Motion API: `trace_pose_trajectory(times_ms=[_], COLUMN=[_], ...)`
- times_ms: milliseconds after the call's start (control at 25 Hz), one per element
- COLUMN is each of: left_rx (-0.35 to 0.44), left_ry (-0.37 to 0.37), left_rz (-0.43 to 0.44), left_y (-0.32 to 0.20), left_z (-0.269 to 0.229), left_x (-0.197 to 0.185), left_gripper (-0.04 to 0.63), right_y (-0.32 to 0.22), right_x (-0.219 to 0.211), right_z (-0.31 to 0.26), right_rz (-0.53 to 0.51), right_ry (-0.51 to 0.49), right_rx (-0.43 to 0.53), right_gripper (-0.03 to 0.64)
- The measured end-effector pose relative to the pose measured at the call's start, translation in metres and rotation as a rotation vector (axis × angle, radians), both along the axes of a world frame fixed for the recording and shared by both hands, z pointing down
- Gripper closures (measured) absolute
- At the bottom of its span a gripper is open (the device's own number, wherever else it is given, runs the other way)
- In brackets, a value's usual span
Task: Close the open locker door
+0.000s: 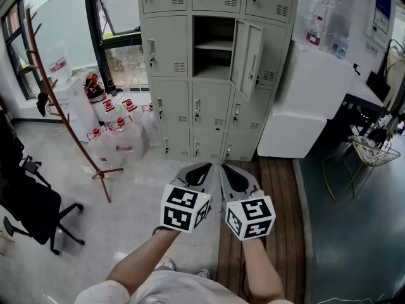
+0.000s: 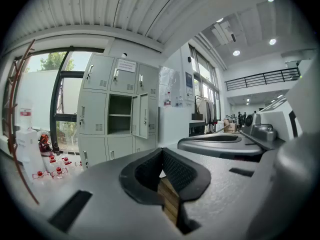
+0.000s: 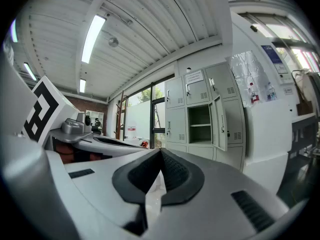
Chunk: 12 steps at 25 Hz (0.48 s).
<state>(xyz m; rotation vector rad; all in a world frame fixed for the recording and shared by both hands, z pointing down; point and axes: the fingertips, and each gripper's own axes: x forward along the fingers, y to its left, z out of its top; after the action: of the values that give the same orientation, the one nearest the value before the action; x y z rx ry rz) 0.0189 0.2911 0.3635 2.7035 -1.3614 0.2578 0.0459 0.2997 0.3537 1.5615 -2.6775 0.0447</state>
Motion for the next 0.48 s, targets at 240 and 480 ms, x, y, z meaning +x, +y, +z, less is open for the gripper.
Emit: trace_pose_trajectory(times_ms=[240, 480], left_rx=[0.0, 0.004], left_ry=[0.0, -0.008], left_rz=[0.01, 0.015], left_y=[-0.004, -0.016], left_z=[0.002, 0.005], left_x=[0.019, 0.033], left_gripper=[0.589, 0.589], right_y=[-0.004, -0.019], right_x=[0.017, 0.035], right_z=[0.001, 0.005], right_rz=[0.014, 0.034], right_ry=[-0.008, -0.025], right_rx=[0.006, 0.0], right_gripper=[0.614, 0.612])
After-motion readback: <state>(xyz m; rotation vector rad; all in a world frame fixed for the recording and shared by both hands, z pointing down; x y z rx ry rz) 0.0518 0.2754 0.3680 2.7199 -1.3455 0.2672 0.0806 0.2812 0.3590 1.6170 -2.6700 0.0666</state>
